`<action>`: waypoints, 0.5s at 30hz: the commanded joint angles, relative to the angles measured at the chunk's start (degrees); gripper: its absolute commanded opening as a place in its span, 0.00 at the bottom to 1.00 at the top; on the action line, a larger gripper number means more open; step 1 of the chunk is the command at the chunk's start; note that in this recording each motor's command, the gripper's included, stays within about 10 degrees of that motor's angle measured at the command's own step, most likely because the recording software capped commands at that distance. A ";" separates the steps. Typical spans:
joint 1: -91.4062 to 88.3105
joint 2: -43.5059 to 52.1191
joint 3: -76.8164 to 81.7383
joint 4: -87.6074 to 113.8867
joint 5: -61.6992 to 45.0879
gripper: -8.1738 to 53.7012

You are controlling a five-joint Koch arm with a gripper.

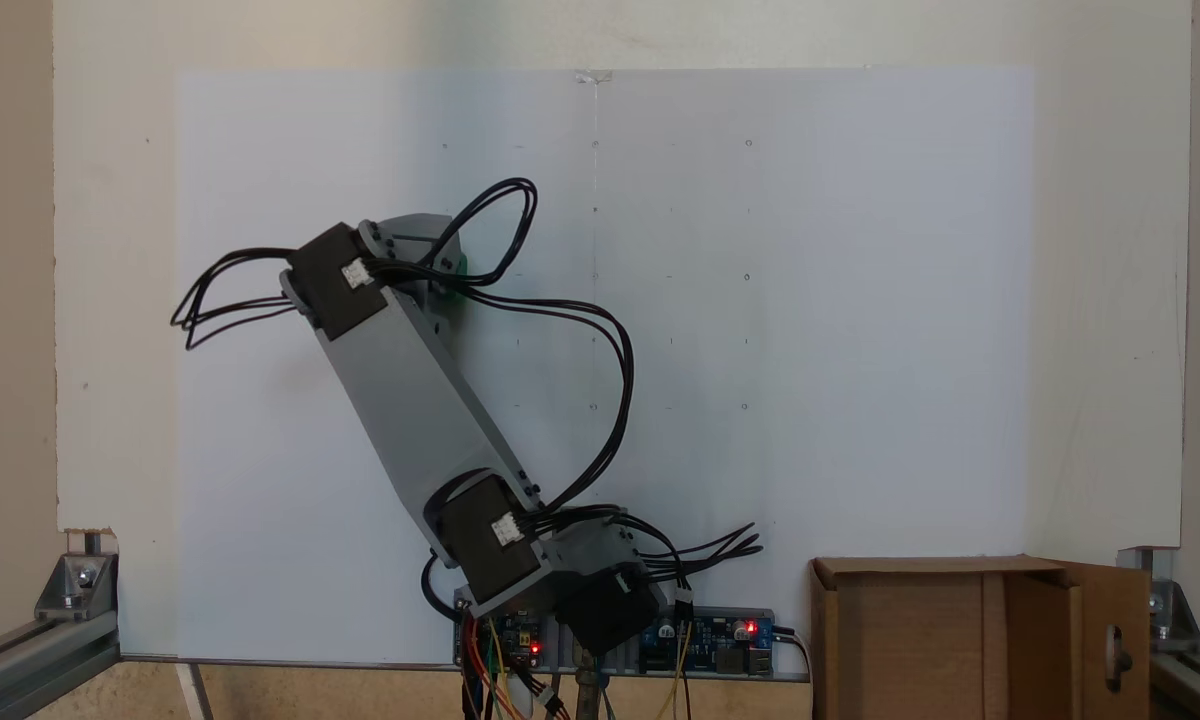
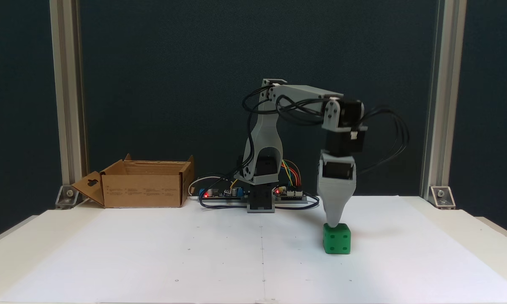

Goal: Grasp a green dice and put it in the bin.

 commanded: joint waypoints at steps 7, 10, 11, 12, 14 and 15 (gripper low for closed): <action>0.00 0.26 2.81 -5.98 4.57 0.83; 0.00 0.00 3.96 -7.82 4.57 0.83; 0.00 -0.18 4.31 -8.35 4.57 0.83; 0.00 -0.26 4.75 -8.96 4.57 0.83; 0.00 -0.35 5.45 -9.84 4.57 0.83; 0.00 -0.35 5.80 -10.46 4.57 0.83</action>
